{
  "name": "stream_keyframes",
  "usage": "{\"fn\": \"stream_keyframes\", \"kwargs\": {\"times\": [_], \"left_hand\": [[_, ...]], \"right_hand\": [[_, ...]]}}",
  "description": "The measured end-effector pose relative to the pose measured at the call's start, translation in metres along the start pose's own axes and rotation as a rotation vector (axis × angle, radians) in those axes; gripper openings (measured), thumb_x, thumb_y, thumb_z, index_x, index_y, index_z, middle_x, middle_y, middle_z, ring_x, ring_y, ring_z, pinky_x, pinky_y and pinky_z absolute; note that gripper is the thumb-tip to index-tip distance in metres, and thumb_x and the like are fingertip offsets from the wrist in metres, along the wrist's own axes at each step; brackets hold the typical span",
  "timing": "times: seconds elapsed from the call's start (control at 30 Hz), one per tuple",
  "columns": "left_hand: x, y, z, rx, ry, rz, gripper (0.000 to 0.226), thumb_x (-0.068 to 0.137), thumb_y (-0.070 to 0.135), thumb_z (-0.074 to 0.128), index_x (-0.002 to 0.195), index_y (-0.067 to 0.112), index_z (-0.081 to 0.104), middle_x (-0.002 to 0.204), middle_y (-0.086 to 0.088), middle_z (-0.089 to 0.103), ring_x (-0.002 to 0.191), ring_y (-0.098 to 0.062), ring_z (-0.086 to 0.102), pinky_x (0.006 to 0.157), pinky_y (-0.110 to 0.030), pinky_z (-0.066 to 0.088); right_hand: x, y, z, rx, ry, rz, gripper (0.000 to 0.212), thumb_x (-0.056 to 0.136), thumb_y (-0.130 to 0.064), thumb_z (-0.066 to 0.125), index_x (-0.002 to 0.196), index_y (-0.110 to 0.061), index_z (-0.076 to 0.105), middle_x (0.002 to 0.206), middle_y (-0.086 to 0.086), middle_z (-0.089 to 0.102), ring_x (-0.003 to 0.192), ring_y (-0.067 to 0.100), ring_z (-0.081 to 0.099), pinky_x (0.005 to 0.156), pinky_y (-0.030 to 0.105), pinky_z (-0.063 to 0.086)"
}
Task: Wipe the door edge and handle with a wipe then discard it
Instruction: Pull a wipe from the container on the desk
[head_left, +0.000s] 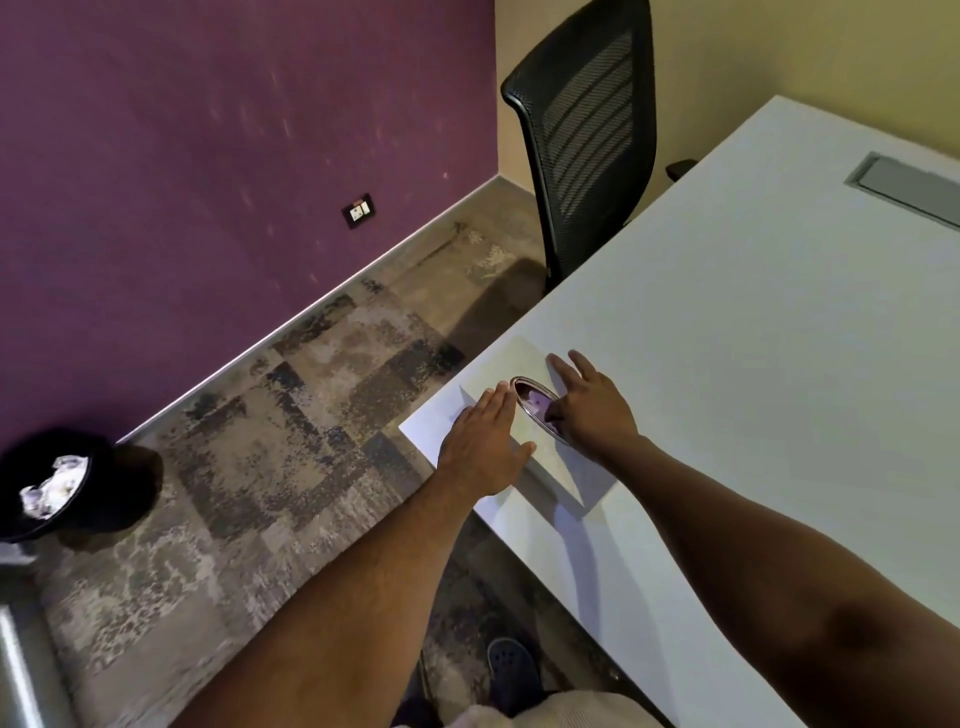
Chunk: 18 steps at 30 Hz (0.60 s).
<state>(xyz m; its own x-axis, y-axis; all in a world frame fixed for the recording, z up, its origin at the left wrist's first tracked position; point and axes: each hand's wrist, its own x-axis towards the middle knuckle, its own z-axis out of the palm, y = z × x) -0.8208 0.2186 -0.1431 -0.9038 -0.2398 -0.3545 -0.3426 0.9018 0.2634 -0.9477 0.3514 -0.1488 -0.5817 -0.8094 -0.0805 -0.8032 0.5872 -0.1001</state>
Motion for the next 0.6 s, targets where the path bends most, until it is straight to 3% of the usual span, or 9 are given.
{"fn": "stream_keyframes", "kwargs": {"times": [0.13, 0.4, 0.47, 0.6], "left_hand": [[0.002, -0.004, 0.003, -0.003, -0.001, 0.01, 0.083, 0.1, 0.062, 0.037, 0.159, 0.018, -0.003, 0.167, -0.002, -0.009, 0.155, -0.022, -0.004, 0.126, -0.043, 0.007], [0.006, -0.01, 0.002, 0.037, -0.045, 0.043, 0.084, 0.1, 0.064, 0.032, 0.158, 0.018, -0.008, 0.166, -0.003, -0.014, 0.154, -0.023, -0.009, 0.127, -0.047, 0.006], [0.006, -0.01, 0.003, 0.033, -0.044, 0.043, 0.084, 0.1, 0.064, 0.031, 0.158, 0.018, -0.008, 0.166, -0.003, -0.014, 0.154, -0.023, -0.01, 0.127, -0.048, 0.005], [0.006, -0.009, 0.005, 0.016, -0.034, 0.044, 0.084, 0.1, 0.063, 0.031, 0.158, 0.017, -0.007, 0.166, -0.003, -0.015, 0.154, -0.023, -0.01, 0.127, -0.049, 0.006]], "right_hand": [[0.01, 0.001, 0.007, 0.05, 0.001, 0.001, 0.034, 0.093, -0.048, 0.051, 0.098, -0.024, 0.075, 0.161, 0.0, 0.018, 0.149, 0.025, 0.011, 0.114, 0.045, 0.03], [0.017, -0.009, 0.002, 0.076, 0.019, 0.031, 0.053, 0.099, -0.048, 0.038, 0.145, -0.02, 0.041, 0.161, -0.001, 0.016, 0.148, 0.024, 0.015, 0.117, 0.038, 0.018], [0.016, -0.011, -0.004, 0.077, 0.014, 0.024, 0.054, 0.101, -0.045, 0.038, 0.149, -0.021, 0.034, 0.161, 0.0, 0.013, 0.148, 0.024, 0.016, 0.117, 0.036, 0.016], [0.017, -0.012, -0.006, 0.028, 0.008, -0.013, 0.051, 0.102, -0.045, 0.034, 0.146, -0.019, 0.04, 0.162, -0.002, 0.009, 0.148, 0.022, 0.013, 0.118, 0.035, 0.015]]}}
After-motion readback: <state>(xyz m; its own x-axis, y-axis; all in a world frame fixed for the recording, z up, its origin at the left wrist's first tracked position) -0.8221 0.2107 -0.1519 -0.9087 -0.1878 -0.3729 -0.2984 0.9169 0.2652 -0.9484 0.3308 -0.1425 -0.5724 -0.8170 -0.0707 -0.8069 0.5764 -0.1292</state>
